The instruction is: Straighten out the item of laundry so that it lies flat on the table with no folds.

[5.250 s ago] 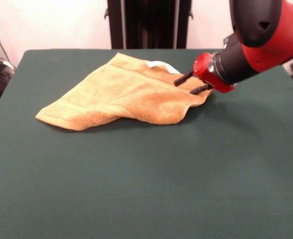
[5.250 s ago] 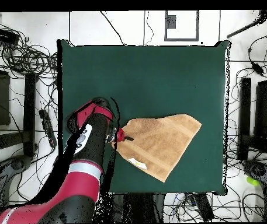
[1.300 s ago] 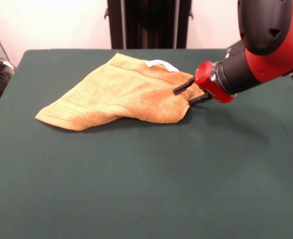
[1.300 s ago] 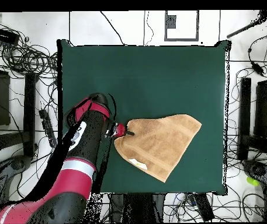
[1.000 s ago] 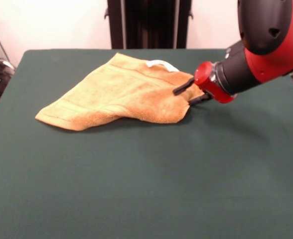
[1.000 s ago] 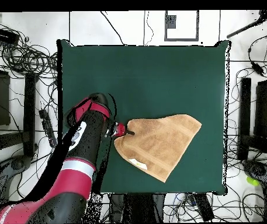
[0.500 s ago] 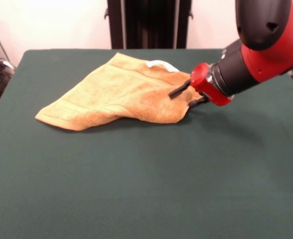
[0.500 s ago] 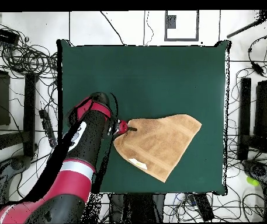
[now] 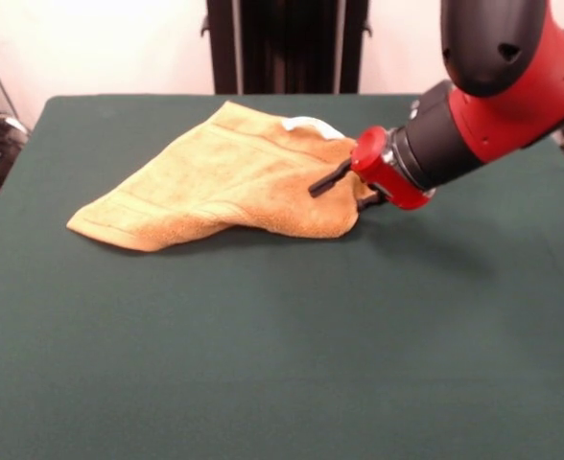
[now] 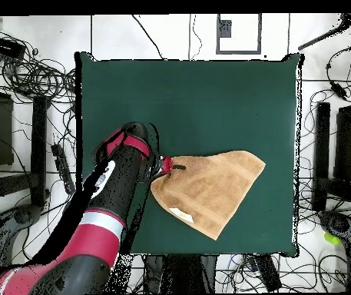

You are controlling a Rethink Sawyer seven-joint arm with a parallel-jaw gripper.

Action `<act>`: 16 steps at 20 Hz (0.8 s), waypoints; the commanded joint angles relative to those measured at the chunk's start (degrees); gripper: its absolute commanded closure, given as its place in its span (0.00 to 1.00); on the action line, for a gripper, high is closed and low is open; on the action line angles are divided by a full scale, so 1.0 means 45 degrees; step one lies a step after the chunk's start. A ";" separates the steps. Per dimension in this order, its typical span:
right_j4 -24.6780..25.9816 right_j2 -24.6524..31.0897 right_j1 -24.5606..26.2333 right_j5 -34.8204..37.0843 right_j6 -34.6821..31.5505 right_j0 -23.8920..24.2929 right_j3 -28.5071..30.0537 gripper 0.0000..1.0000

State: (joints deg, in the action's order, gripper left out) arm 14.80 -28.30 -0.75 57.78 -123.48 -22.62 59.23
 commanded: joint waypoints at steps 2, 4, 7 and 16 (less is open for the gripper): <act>-0.0035 0.0135 0.0497 -0.1734 -0.3624 -0.0085 0.0252 0.00; -0.0098 0.0067 0.0482 -0.1858 -0.3761 -0.0108 0.0373 0.00; -0.0178 -0.0021 0.0485 -0.1969 -0.3794 -0.0153 0.0553 0.00; -0.0189 -0.0298 0.0538 -0.1986 -0.3565 -0.0192 0.0615 0.00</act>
State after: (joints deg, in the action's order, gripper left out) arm 14.78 -31.39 0.38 53.55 -123.49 -22.56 59.24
